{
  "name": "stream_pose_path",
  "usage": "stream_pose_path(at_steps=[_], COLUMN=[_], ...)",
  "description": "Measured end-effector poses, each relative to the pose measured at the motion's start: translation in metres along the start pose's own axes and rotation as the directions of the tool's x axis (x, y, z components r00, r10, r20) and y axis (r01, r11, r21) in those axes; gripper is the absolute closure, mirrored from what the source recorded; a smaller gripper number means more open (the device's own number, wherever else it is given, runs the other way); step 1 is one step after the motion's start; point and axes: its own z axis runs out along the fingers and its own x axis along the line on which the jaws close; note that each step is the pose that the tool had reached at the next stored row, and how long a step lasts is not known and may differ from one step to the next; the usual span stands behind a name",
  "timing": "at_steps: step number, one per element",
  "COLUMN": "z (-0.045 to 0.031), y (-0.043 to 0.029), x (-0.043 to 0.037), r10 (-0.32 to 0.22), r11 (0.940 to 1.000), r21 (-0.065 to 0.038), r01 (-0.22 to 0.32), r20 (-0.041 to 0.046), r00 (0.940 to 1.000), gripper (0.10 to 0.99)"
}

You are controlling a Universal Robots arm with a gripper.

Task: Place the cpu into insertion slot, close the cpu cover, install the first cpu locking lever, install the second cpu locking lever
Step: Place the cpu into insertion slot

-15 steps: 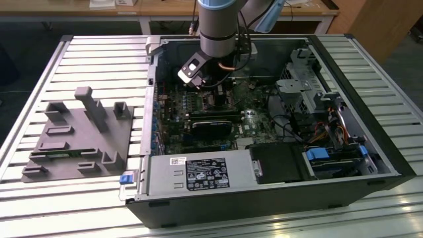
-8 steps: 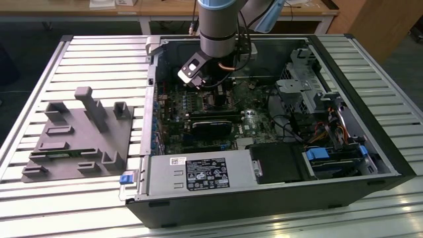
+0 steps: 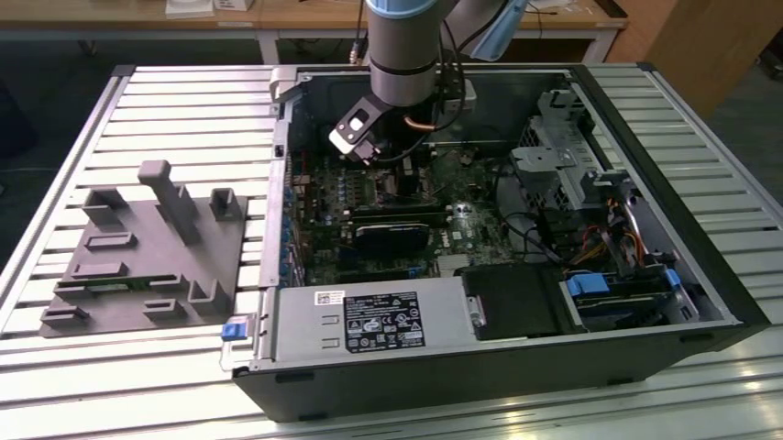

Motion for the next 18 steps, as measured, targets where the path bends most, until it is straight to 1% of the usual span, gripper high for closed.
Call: stream_pose_path(at_steps=[3, 4, 10, 12, 17, 18], z=[0.0004, 0.0004, -0.0007, -0.0034, -0.0129, -0.0136], y=[0.0001, 0.0001, 0.0000, 0.0002, 0.0008, 0.0008], x=[0.0002, 0.0001, 0.0000, 0.0001, 0.0003, 0.0003], r10=[0.000, 0.000, 0.000, 0.000, 0.000, 0.000], r11=[1.0000, 1.0000, 1.0000, 1.0000, 1.0000, 1.0000], r21=[-0.001, -0.001, 0.000, 0.000, 0.000, 0.000], r01=[0.000, 0.000, 0.000, 0.000, 0.000, 0.000], r20=[-0.0010, -0.0008, 0.0001, 0.0000, -0.0001, 0.0000], r00=[1.0000, 1.0000, 1.0000, 1.0000, 1.0000, 1.0000], gripper=[0.537, 0.475, 0.475, 0.475, 0.475, 0.475])
